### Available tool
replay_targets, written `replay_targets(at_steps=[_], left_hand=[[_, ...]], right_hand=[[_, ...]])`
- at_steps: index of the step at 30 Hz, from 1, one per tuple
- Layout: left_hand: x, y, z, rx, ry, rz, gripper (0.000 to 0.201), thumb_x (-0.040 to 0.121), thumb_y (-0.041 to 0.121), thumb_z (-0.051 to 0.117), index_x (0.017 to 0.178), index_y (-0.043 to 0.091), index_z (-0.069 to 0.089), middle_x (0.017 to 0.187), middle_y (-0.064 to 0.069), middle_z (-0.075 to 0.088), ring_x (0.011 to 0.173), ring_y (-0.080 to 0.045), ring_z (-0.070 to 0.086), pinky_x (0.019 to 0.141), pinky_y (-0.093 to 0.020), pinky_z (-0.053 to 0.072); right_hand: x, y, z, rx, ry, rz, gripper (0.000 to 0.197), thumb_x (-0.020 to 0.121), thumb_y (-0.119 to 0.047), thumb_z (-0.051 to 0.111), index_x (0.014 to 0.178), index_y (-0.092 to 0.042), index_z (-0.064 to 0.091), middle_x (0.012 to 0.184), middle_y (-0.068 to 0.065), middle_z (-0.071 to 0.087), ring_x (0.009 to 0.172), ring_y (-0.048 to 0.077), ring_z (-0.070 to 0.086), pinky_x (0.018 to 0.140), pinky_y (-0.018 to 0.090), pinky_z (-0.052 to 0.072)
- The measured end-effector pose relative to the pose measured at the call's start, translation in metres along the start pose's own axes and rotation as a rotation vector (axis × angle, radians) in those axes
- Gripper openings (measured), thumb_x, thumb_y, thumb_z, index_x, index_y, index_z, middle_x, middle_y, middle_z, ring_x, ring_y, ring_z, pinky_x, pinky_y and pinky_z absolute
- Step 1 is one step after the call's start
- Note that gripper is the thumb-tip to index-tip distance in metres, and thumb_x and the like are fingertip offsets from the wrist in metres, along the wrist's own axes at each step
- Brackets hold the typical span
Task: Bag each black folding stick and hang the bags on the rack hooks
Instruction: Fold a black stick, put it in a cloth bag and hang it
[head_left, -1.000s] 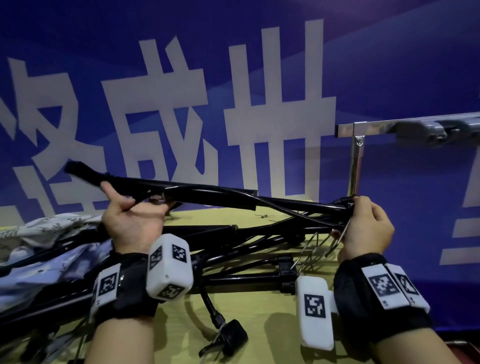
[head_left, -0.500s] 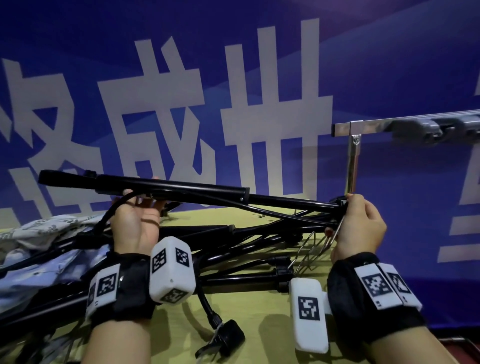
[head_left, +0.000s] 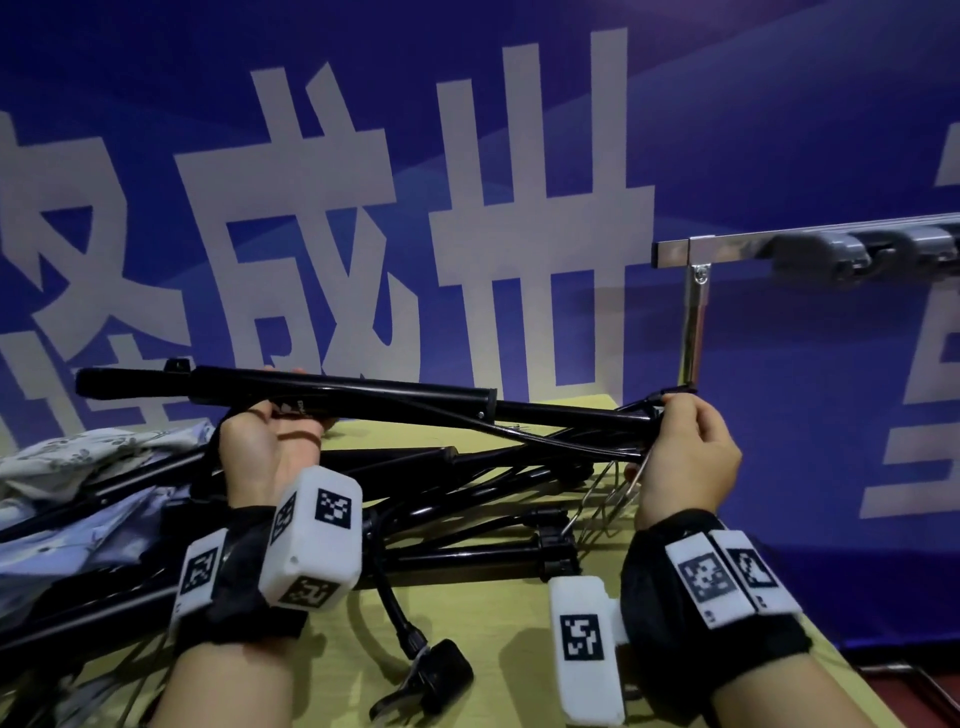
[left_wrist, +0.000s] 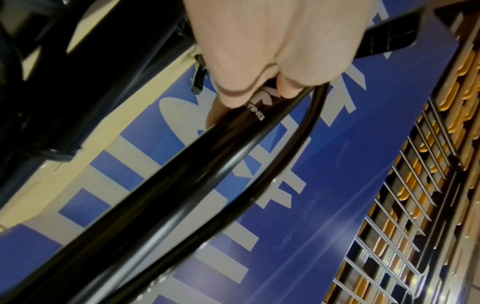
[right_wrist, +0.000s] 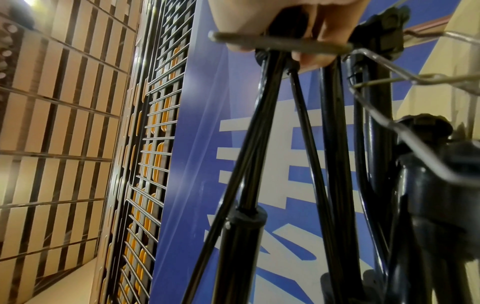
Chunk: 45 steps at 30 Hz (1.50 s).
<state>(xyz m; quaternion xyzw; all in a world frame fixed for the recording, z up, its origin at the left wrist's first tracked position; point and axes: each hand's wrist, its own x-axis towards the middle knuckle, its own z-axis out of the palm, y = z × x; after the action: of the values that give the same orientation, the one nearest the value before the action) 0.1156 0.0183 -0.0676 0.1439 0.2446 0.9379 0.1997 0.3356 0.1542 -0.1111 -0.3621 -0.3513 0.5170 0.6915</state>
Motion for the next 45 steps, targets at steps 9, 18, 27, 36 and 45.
replay_targets(at_steps=[9, 18, 27, 36, 45], left_hand=[[-0.005, -0.008, 0.009, -0.094, -0.012, -0.056, 0.030, 0.099, 0.002, 0.025, 0.087, 0.011, 0.051, 0.084, -0.006, 0.059, 0.078, -0.015, 0.059, 0.039, -0.032, 0.053], [-0.005, -0.019, 0.010, -0.051, -0.116, -0.087, 0.030, 0.102, 0.013, 0.028, 0.083, 0.016, 0.052, 0.058, 0.000, 0.068, 0.053, -0.015, 0.068, 0.046, -0.046, 0.055], [-0.015, -0.030, 0.016, 0.008, -0.194, -0.085, 0.030, 0.100, 0.008, 0.027, 0.084, 0.015, 0.051, 0.081, -0.006, 0.059, 0.056, -0.013, 0.069, 0.073, -0.057, 0.051], [-0.020, -0.040, 0.017, 0.064, -0.279, -0.117, 0.029, 0.100, 0.009, 0.029, 0.084, 0.015, 0.051, 0.087, -0.007, 0.056, 0.080, -0.020, 0.063, 0.072, -0.057, 0.054], [-0.030, -0.047, 0.021, 0.056, -0.352, -0.158, 0.029, 0.100, 0.007, 0.028, 0.081, 0.014, 0.050, 0.082, -0.007, 0.057, 0.078, -0.020, 0.062, 0.068, -0.051, 0.058]], right_hand=[[-0.009, -0.004, -0.001, -0.009, -0.061, -0.020, 0.012, 0.094, -0.019, 0.047, 0.093, -0.017, 0.058, 0.074, -0.010, 0.050, 0.071, -0.007, 0.050, 0.053, 0.003, 0.037], [-0.013, 0.001, 0.003, -0.066, -0.083, 0.019, 0.015, 0.093, -0.022, 0.044, 0.093, -0.018, 0.059, 0.071, -0.006, 0.048, 0.062, 0.009, 0.042, 0.059, 0.026, 0.039], [-0.016, 0.002, 0.003, -0.130, -0.101, 0.011, 0.019, 0.093, -0.021, 0.042, 0.096, -0.014, 0.059, 0.069, -0.006, 0.047, 0.059, 0.008, 0.040, 0.053, 0.024, 0.033], [-0.019, 0.004, 0.004, -0.171, -0.102, -0.004, 0.022, 0.095, -0.022, 0.041, 0.099, -0.013, 0.060, 0.070, -0.005, 0.048, 0.059, 0.008, 0.042, 0.053, 0.024, 0.034], [-0.020, 0.006, 0.006, -0.212, -0.136, -0.018, 0.022, 0.095, -0.020, 0.038, 0.092, -0.014, 0.059, 0.070, -0.003, 0.051, 0.062, 0.010, 0.044, 0.058, 0.027, 0.036]])
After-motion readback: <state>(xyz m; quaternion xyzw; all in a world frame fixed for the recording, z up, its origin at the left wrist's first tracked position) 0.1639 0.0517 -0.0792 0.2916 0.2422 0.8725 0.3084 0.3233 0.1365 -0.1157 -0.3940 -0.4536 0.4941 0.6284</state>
